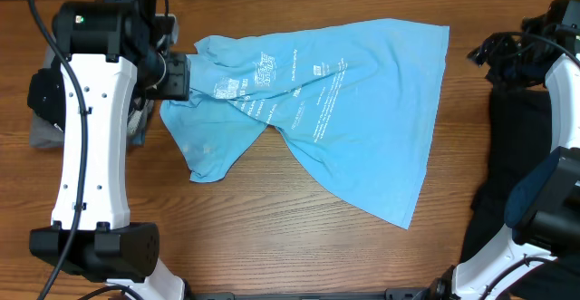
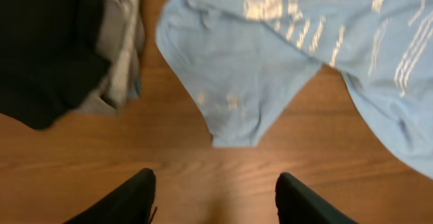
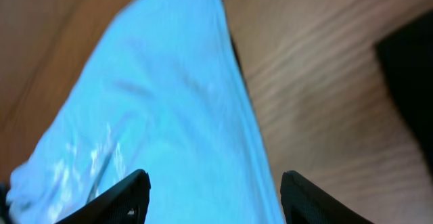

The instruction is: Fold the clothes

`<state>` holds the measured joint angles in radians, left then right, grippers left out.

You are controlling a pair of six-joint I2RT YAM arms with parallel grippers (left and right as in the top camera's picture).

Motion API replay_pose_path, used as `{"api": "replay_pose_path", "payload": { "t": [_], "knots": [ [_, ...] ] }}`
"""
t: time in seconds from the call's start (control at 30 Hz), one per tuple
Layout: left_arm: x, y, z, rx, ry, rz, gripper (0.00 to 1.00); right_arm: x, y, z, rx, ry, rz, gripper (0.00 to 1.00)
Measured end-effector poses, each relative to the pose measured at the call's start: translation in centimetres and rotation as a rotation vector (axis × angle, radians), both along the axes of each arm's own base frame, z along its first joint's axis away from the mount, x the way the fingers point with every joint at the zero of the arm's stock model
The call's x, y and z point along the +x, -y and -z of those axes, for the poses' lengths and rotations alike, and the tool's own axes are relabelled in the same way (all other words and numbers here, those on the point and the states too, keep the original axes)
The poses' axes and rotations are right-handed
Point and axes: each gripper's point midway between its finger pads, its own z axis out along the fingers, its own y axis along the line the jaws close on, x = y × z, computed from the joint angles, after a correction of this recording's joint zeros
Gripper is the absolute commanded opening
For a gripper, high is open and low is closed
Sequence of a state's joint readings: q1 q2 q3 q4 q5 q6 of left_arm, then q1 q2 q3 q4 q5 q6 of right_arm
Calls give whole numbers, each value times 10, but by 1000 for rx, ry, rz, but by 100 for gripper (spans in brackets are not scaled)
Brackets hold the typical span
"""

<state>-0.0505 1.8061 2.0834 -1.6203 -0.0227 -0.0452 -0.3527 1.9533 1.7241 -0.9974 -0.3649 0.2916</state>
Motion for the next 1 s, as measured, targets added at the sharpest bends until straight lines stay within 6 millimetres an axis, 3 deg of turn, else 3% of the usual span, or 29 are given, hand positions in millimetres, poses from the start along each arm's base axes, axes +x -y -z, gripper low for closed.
{"api": "replay_pose_path", "payload": {
  "t": [0.1, 0.2, 0.33, 0.43, 0.5, 0.57, 0.8, 0.83, 0.9, 1.0],
  "knots": [
    [-13, 7, 21, -37, -91, 11, 46, -10, -10, -1, 29, -25, -35, 70],
    [-27, 13, 52, -68, -197, 13, 47, -19, -18, -19, 35, -7, -56, 75],
    [-45, 22, 103, -95, -316, 15, 49, -43, -30, -74, 16, 74, -70, 79],
    [-60, 26, 145, -109, -386, -1, 53, -74, -43, -115, 5, 122, -81, 79],
    [-69, 28, 171, -126, -411, -10, 56, -93, -52, -129, 7, 125, -88, 79],
    [-75, 31, 195, -143, -414, -16, 57, -112, -64, -131, 26, 78, -102, 79],
    [-81, 34, 255, -174, -344, -66, 49, -120, -83, -111, 57, -11, -156, 79],
    [-79, 35, 256, -180, -328, -77, 45, -121, -85, -109, 60, -22, -161, 79],
    [-78, 34, 257, -176, -306, -94, 26, -122, -89, -104, 60, -35, -174, 80],
    [-75, 30, 258, -157, -286, -112, 8, -126, -92, -92, 52, -70, -183, 80]
  ]
}}
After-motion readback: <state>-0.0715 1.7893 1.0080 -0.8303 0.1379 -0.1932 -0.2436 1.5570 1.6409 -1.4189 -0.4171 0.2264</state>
